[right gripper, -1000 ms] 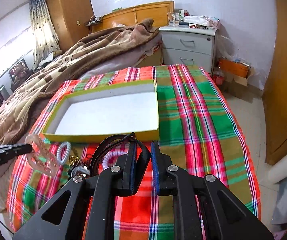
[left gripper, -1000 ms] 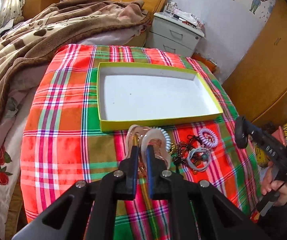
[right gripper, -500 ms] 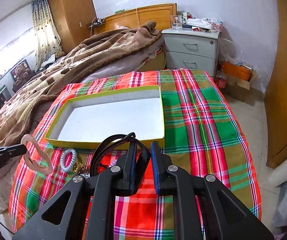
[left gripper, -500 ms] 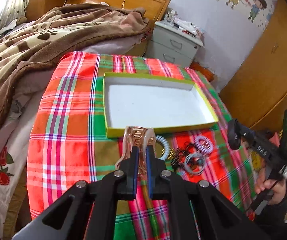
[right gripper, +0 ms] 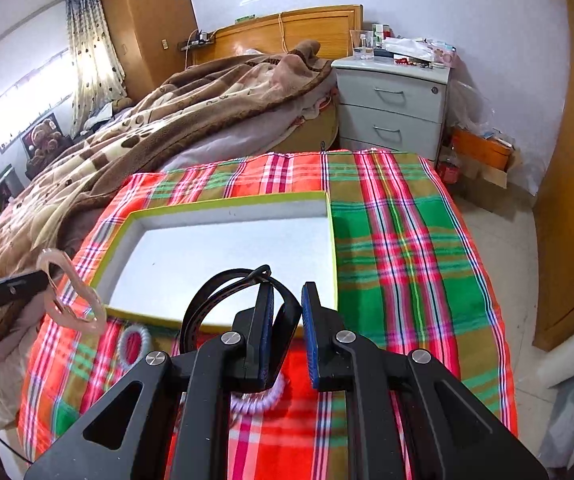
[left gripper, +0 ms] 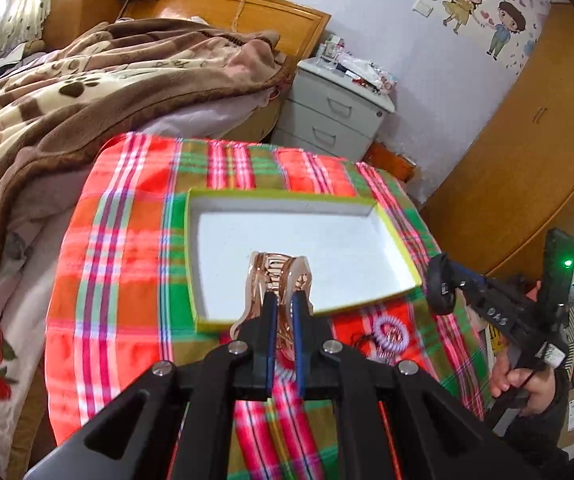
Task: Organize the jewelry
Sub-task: 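Carry the claw clip and watch band with both tools over the yellow box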
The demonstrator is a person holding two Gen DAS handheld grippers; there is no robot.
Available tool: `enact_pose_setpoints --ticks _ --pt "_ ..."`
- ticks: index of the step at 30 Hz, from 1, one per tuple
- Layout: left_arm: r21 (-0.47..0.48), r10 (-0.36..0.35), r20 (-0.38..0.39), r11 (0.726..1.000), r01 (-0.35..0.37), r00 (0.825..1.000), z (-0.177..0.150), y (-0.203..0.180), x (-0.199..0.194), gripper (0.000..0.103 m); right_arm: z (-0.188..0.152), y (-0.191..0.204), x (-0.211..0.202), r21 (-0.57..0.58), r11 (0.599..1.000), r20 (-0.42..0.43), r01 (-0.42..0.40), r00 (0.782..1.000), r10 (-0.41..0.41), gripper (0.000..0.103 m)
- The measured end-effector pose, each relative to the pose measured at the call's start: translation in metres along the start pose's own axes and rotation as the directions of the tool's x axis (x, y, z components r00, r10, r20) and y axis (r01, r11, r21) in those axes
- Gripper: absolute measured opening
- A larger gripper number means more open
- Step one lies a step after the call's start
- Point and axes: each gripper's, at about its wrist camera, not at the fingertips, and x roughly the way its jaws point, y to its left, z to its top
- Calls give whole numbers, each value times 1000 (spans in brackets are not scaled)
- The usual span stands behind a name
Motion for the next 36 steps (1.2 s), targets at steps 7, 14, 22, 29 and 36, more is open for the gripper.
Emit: enact_pose_setpoints --ticks 7,14,22,29,36 --pt "-25 -54 -4 998 54 999 37 8 36 8 29 -5 42 -11 1000 -41 21 999 -21 15" --pt "-70 -101 -51 993 97 994 58 21 82 8 43 -6 90 -28 999 -98 23 995 -25 15" --pt "-85 -40 -81 996 33 996 75 38 114 8 55 -7 130 -61 997 -149 46 987 -54 15" --pt "-61 16 -107 998 -23 994 82 44 135 9 57 -2 147 -112 991 -168 68 982 -86 15" --pt "-24 65 -127 997 -68 990 85 35 143 11 59 5 152 -153 983 -167 101 978 -126 15"
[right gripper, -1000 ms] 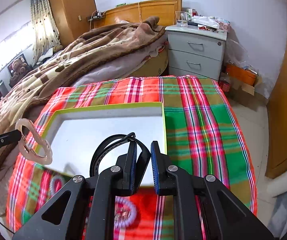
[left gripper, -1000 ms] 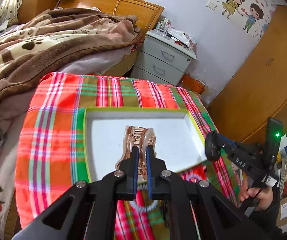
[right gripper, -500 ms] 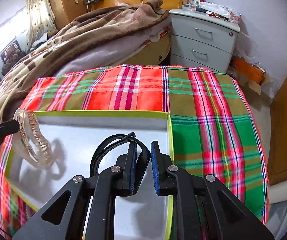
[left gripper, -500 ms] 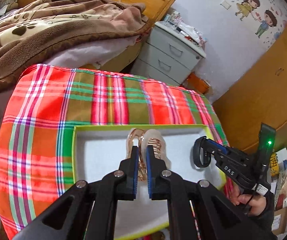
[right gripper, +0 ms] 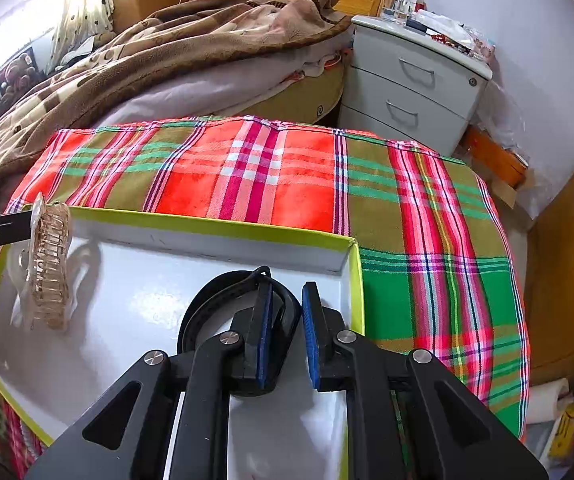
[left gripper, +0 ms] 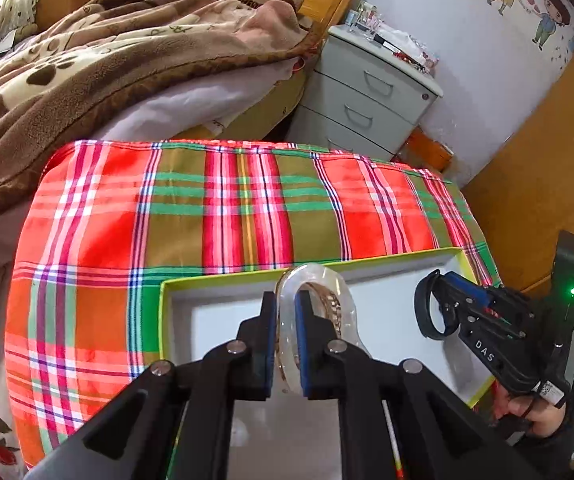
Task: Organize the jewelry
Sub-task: 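Carry the claw clip and watch band with both tools over the yellow box, then open both tools to drop the clip and band into the box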
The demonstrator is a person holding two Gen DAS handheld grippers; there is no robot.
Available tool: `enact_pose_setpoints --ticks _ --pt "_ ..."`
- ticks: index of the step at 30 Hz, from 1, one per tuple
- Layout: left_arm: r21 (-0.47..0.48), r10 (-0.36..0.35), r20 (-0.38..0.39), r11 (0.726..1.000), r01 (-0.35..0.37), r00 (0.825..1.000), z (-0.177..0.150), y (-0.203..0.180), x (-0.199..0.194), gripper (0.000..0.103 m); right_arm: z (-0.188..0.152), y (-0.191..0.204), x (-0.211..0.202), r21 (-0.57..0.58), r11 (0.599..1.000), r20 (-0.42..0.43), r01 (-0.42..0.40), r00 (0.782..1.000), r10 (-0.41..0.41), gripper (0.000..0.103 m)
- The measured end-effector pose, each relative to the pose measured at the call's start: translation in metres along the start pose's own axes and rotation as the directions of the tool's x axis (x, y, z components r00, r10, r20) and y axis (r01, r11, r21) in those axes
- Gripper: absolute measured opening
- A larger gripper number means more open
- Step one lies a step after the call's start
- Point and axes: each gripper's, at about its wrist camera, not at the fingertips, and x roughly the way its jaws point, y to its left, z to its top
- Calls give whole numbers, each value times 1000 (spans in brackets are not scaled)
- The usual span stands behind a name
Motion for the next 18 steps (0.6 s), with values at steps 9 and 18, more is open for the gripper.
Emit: enact_pose_setpoints --ticks 9,18 --pt "1 10 -12 1000 -10 1000 -2 -4 -3 13 0 1 -1 2 1000 10 10 1000 -10 15" --pt "-7 19 -35 1000 -19 999 -6 -4 5 31 -1 -3 -5 14 1000 27 -14 1000 13 26"
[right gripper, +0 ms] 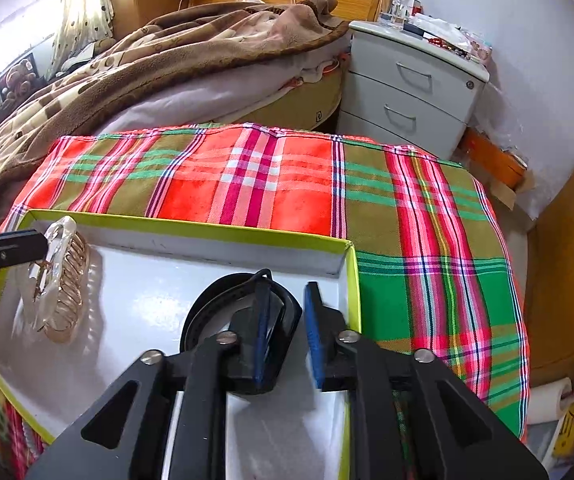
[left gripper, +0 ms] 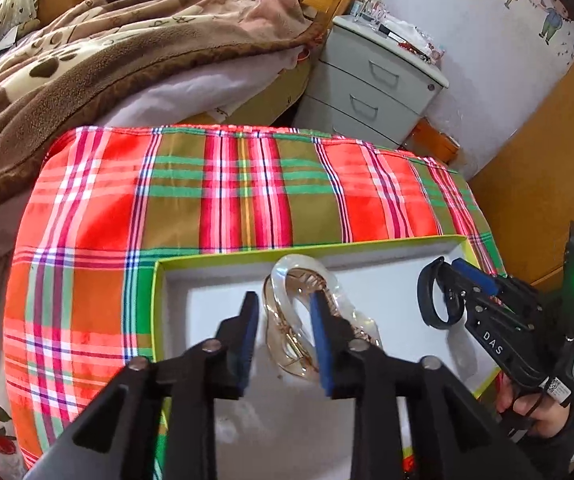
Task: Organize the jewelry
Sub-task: 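Open both tools to drop the clip and band into the box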
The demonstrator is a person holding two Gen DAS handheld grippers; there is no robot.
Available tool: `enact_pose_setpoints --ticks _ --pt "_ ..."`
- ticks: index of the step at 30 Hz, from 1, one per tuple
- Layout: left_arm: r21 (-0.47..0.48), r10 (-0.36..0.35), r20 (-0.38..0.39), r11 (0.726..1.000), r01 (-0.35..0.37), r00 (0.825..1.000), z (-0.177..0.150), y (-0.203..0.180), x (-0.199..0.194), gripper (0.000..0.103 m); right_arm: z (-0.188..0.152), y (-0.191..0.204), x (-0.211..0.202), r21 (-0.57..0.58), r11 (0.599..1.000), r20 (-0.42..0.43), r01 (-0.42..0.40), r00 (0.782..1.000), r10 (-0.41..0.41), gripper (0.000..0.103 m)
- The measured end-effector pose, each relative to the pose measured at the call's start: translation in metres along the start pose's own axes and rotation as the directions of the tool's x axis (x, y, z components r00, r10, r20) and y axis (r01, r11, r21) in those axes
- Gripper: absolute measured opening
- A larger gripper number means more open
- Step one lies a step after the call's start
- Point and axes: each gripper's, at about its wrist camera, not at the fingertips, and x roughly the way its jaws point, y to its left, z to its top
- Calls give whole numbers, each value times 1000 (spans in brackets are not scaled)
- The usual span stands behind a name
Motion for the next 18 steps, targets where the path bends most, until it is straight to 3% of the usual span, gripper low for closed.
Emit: enact_pose_setpoints --ticks 10,18 --pt "-3 -41 36 999 41 999 -4 -4 -15 39 -2 1 -10 17 999 28 -45 999 44 46" --pt "39 -48 79 998 45 996 -28 -15 -45 46 -13 -2 -41 37 994 107 -101 990 96 47"
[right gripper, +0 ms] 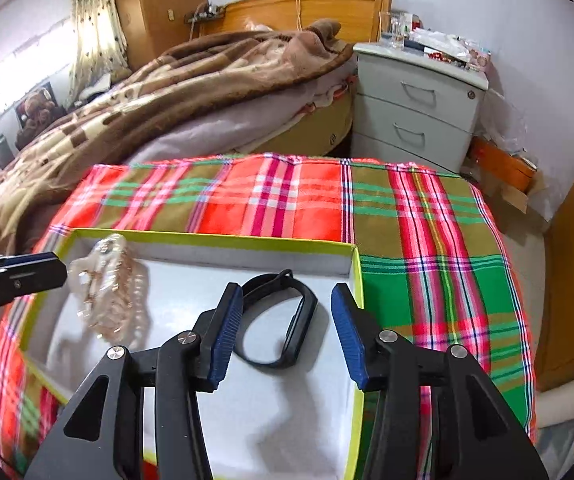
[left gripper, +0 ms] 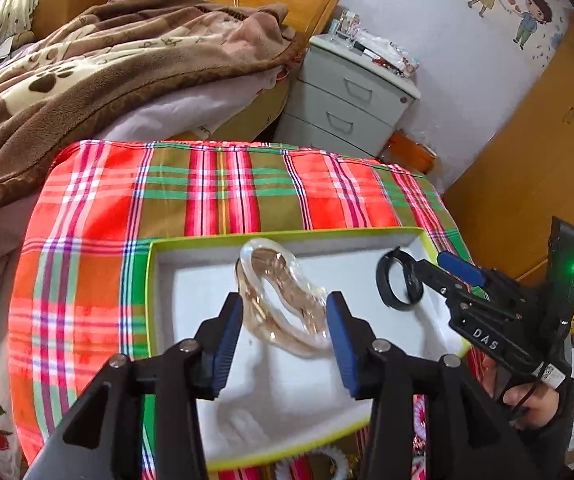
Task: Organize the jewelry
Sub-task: 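Open both tools to drop the clip and band into the box, then grasp the blue coil hair tie with the left tool while the right tool grasps the purple coil tie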
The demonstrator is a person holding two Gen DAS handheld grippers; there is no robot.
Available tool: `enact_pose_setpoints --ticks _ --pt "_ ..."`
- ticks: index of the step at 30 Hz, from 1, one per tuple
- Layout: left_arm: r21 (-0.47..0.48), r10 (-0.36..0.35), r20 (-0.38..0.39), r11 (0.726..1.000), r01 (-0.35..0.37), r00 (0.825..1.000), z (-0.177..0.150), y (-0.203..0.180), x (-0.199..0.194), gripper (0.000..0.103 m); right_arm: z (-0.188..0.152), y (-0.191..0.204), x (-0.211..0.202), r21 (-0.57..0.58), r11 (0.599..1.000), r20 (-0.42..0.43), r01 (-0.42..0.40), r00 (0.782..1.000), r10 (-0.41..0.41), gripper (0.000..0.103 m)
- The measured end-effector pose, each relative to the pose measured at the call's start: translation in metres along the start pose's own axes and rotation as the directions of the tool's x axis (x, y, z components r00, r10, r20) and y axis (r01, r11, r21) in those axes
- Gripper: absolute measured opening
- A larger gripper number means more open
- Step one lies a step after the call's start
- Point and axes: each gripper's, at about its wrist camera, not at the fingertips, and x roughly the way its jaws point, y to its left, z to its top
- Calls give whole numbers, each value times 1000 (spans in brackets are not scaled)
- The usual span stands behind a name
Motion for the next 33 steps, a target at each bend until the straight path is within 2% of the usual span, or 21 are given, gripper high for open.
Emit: enact_pose_setpoints --ticks 4,14,17,19,22,24,33 --pt "16 -22 19 1000 22 1000 -19 -4 -18 48 -11 -3 -24 7 1000 52 -16 999 16 47" --pt "0 -23 22 1000 23 999 -66 0 -46 50 -46 -10 -68 35 998 94 -52 994 49 47" --pt "-16 -31 10 999 31 999 -82 6 -50 50 -61 -16 -79 83 996 96 -27 995 19 47" --pt "-30 -22 -10 999 21 1000 -94 11 -48 50 -71 -20 -83 99 995 70 -14 998 7 47" --pt "-58 -27 -35 998 25 999 -109 17 -44 50 -83 -24 -80 105 991 24 -84 996 82 47" --pt "-75 -44 -41 996 41 998 -116 20 -43 50 -91 -22 -76 93 992 0 -86 996 87 47" --pt "-91 -43 -75 995 36 996 -123 17 -27 50 -110 -8 -56 29 993 -78 -111 991 113 47"
